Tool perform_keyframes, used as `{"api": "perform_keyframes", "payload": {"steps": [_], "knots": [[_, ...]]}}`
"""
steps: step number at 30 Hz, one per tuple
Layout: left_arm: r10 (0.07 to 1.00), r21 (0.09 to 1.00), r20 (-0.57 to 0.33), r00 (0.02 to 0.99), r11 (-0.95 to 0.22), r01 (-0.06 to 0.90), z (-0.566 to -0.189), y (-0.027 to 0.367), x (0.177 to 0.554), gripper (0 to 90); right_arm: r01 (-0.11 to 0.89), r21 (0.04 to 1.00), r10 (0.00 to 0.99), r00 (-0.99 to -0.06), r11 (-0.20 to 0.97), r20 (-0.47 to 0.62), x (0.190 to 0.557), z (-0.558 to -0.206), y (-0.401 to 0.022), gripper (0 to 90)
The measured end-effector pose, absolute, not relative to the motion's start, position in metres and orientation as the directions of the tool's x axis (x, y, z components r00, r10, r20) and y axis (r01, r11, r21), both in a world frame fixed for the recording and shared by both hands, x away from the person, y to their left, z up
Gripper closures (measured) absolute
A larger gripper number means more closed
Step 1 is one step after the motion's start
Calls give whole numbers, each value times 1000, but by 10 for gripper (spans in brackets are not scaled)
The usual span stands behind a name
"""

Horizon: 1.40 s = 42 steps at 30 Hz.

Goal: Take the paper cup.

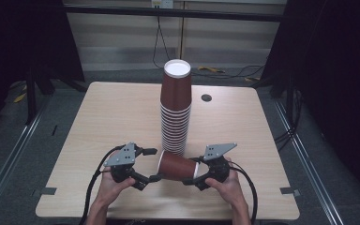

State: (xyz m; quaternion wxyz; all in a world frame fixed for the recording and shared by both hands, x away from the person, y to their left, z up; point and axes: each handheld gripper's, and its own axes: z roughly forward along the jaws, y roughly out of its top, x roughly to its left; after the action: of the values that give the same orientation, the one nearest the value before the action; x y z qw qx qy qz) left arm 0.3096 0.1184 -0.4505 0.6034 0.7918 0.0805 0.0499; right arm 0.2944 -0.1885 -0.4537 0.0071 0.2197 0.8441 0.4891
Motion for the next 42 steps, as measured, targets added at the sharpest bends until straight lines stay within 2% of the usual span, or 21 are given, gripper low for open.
{"api": "perform_keyframes", "payload": {"steps": [8,22,25,26,29,42], "knots": [[198,966,-24,980,-248,74,-455,119,308,155,333,860,346,-917,387,199,292,-455,-189,233],[155,975,-36,987,-213,69,-456,113,308,149,299,905,311,-929,303,202,286,-455,-195,235],[148,974,-43,988,-214,75,-458,111,310,124,292,912,302,-932,290,202,287,-456,-195,235],[156,973,-45,987,-216,79,-459,110,311,74,289,914,293,-934,287,203,287,-456,-195,235],[175,973,-54,983,-212,91,-459,110,311,23,287,915,296,-934,282,202,286,-455,-194,235],[116,979,-88,989,-173,107,-460,103,318,0,277,920,272,-941,277,202,288,-455,-192,235]]}}
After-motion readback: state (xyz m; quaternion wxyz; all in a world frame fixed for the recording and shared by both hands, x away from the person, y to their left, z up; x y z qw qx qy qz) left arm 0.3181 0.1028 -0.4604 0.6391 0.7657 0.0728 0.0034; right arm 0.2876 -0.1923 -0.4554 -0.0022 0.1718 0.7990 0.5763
